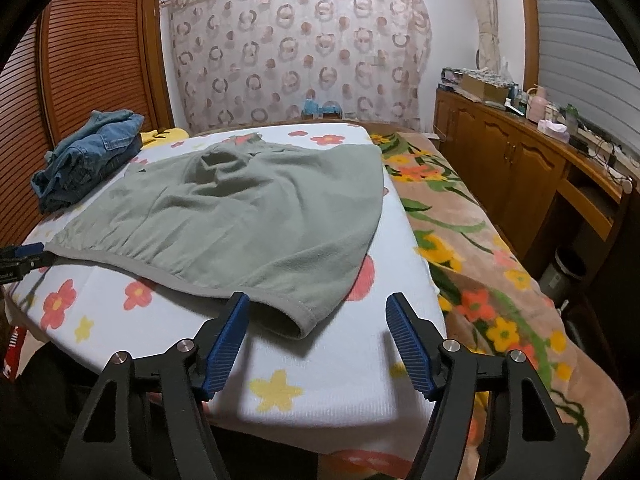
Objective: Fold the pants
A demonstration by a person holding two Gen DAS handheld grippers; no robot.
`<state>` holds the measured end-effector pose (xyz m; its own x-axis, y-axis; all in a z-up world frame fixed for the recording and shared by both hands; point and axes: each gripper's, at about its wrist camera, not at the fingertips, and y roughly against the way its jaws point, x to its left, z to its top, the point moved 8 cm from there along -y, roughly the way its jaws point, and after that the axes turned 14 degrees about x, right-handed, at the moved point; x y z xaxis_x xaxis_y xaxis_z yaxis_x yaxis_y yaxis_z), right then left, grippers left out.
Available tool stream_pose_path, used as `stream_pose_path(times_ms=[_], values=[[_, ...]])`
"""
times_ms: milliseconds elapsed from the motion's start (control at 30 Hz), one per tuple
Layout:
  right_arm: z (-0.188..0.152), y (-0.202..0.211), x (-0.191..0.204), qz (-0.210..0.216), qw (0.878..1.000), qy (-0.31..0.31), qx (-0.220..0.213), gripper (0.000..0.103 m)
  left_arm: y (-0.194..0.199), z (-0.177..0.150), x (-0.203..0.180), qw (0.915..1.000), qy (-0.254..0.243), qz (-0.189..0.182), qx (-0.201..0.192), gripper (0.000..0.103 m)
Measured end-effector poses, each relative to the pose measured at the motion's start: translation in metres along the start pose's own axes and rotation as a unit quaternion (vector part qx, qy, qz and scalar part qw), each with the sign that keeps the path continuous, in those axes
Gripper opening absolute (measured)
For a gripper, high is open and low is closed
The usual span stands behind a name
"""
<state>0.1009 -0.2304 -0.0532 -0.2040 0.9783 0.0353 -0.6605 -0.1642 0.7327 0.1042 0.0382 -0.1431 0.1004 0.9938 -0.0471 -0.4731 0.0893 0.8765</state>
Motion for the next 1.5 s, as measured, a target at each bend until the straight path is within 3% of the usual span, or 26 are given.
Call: stream_pose_path(times_ms=[267, 433, 567, 767, 1067, 1300, 1500], values=[[0.004, -0.002, -0.002, 0.007, 1.000, 0.002, -0.002, 0.042, 0.004, 0.005, -0.008, 0.9997, -0.003, -0.024, -0.009, 0.047], [0.004, -0.004, -0.005, 0.001, 1.000, 0.003, 0.001, 0.027, 0.001, 0.006, -0.009, 0.9997, -0.001, -0.023, -0.003, 0.043], [0.006, -0.003, -0.002, 0.006, 1.000, 0.003, 0.001, 0.014, 0.004, 0.011, -0.013, 0.9996, -0.008, -0.026, -0.010, 0.027], [0.011, 0.005, 0.001, 0.012, 1.000, 0.010, -0.010, 0.010, 0.017, 0.011, -0.016, 0.9992, -0.007, -0.034, -0.022, 0.014], [0.014, 0.014, 0.003, 0.024, 0.999, 0.008, -0.023, 0.008, 0.044, 0.011, -0.021, 0.9981, -0.011, -0.041, -0.045, 0.004], [0.013, 0.014, 0.004, 0.026, 0.999, 0.008, -0.025, 0.008, 0.044, 0.011, -0.026, 0.9977, -0.017, -0.048, -0.045, 0.004], [0.012, 0.008, 0.005, 0.026, 1.000, 0.005, -0.016, 0.008, 0.029, 0.001, -0.023, 0.9991, -0.025, -0.024, -0.023, 0.042]])
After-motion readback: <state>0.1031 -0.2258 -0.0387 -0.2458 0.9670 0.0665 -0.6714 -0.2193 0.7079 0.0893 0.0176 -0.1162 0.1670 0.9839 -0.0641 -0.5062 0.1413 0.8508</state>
